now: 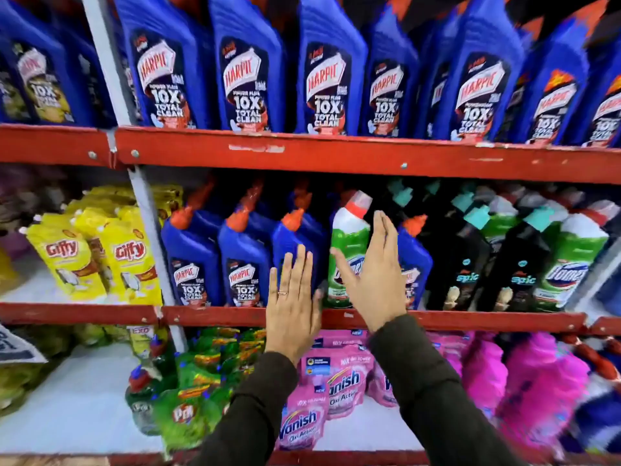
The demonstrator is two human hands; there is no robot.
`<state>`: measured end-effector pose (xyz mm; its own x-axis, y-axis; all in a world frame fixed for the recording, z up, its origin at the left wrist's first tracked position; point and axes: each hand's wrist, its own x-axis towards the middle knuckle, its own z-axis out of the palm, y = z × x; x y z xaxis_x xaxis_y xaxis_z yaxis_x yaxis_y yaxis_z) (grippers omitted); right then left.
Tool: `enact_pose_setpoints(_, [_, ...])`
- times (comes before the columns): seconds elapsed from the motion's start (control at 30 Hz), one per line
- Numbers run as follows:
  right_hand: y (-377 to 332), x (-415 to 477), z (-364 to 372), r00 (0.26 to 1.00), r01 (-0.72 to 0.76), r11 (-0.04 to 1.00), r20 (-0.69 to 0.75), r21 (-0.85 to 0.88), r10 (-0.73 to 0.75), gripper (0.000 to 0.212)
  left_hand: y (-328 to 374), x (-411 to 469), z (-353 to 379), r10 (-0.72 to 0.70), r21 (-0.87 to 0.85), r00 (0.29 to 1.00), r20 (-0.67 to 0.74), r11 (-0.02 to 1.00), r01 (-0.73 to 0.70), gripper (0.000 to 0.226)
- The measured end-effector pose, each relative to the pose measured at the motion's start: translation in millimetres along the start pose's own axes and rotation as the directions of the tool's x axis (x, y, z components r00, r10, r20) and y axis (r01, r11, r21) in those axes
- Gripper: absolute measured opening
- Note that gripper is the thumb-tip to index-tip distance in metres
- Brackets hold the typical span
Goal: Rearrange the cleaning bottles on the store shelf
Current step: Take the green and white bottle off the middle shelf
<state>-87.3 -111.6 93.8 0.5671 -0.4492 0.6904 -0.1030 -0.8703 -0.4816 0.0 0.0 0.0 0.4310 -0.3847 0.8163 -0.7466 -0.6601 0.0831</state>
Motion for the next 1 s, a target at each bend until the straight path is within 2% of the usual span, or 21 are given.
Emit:
enact_pose_setpoints(0.07, [-1,13,9,0.996,-0.083,0.997,-0.03,0.002,0.083,0.092,-8,2,11,-0.01,0.014,1.0,0.005,1.0,0.01,0.064])
enact_pose_setpoints(0.13, [-1,20,13,0.993,-0.119,0.991,-0.017,-0.053,0.119,0.082,-14,-1,26,0.027,0.046,1.0,-0.005,0.999,-0.027,0.066])
enact_pose_setpoints(0.27, [4,22,19,0.996,-0.07,0.997,-0.06,-0.027,0.069,0.06,-24,-1,50,0.057,0.045,0.998,-0.035,0.997,-0.055,0.073])
enact_pose_setpoints(0.47, [0,16,-3,0.982,0.002,0.994,-0.187,0.112,0.019,0.06,-28,-5,66,0.096,0.085,0.989,-0.108,0.993,-0.087,0.078])
enact_pose_setpoints(0.57, [-1,10,-21,0.987,-0.019,0.979,-0.152,0.202,0.05,0.061,-28,-5,69,0.09,0.061,0.985,-0.146,0.995,-0.082,0.078])
enact_pose_setpoints(0.67, [1,-5,-34,0.991,-0.039,0.962,-0.114,0.269,0.072,0.058,-28,-5,68,0.075,0.04,0.989,-0.124,0.997,-0.071,0.078])
enact_pose_setpoints(0.8, [10,-27,-40,0.978,-0.043,0.969,-0.186,0.245,0.091,0.059,-29,-6,71,0.065,0.03,0.991,-0.114,0.998,-0.062,0.079])
enact_pose_setpoints(0.87, [19,-40,-37,0.98,-0.076,0.975,-0.163,0.208,0.111,0.059,-29,-5,73,0.056,0.055,0.99,-0.129,0.997,-0.049,0.08])
enact_pose_setpoints(1.0, [47,-84,-14,0.976,-0.218,0.962,0.031,0.166,0.215,0.06,-28,-6,74,0.046,0.075,0.991,-0.128,0.997,-0.037,0.082])
